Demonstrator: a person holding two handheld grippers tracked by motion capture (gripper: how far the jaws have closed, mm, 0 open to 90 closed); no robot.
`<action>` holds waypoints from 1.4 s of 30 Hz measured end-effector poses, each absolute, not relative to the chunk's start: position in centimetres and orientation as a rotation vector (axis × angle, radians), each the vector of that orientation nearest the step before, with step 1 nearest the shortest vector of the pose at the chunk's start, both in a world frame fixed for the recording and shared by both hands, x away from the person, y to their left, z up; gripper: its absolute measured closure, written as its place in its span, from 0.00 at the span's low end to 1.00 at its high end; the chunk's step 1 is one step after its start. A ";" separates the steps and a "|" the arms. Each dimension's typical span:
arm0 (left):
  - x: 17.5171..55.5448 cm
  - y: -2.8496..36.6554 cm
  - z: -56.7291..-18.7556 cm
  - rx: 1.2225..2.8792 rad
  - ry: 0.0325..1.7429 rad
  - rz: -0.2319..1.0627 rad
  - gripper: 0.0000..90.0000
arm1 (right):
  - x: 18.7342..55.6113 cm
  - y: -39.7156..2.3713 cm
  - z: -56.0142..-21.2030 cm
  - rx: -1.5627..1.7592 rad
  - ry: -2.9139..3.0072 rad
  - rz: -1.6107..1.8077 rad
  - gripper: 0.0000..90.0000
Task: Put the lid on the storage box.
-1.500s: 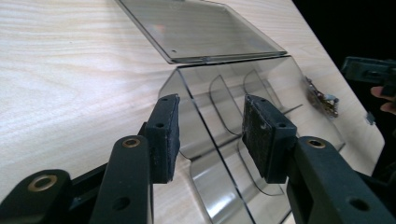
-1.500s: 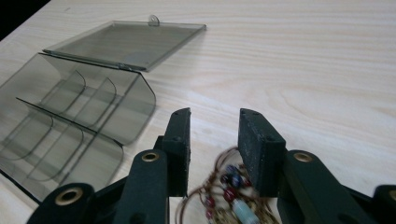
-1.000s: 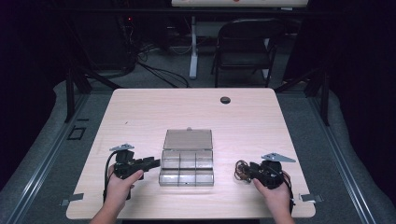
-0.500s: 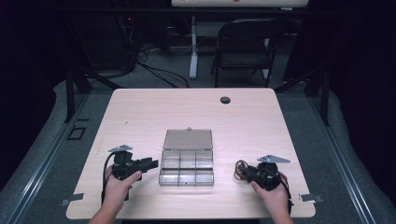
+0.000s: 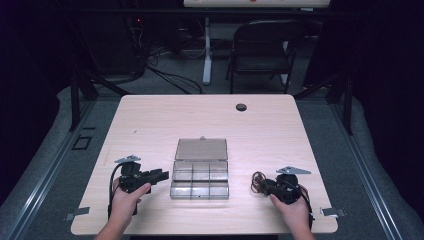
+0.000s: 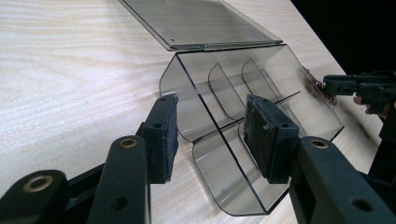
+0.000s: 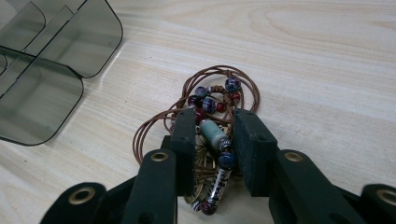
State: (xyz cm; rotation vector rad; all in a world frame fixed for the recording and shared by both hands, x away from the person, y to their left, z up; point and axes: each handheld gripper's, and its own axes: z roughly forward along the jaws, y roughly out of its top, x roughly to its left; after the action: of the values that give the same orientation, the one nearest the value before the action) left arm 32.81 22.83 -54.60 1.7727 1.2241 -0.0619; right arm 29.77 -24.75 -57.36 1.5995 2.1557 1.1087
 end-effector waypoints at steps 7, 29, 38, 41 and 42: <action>32.9 23.0 -54.6 1.760 1.232 -0.066 0.61 | 29.8 -24.6 -57.4 1.585 2.164 1.086 0.84; 33.0 23.4 -54.7 1.749 1.245 -0.067 0.61 | 29.3 -24.7 -56.3 1.543 2.144 1.160 0.91; 33.0 23.5 -54.7 1.747 1.248 -0.063 0.61 | 29.0 -24.7 -55.6 1.516 2.123 1.189 0.91; 33.0 23.5 -54.7 1.745 1.246 -0.066 0.61 | 28.9 -24.7 -55.3 1.506 2.113 1.200 0.91; 33.0 23.5 -54.7 1.742 1.248 -0.063 0.61 | 28.9 -24.7 -55.2 1.502 2.110 1.199 0.91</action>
State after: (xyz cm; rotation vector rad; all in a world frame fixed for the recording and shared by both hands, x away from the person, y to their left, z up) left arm 32.97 23.52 -54.72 1.7425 1.2476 -0.0633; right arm 28.87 -24.67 -55.24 1.5020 2.1097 1.1988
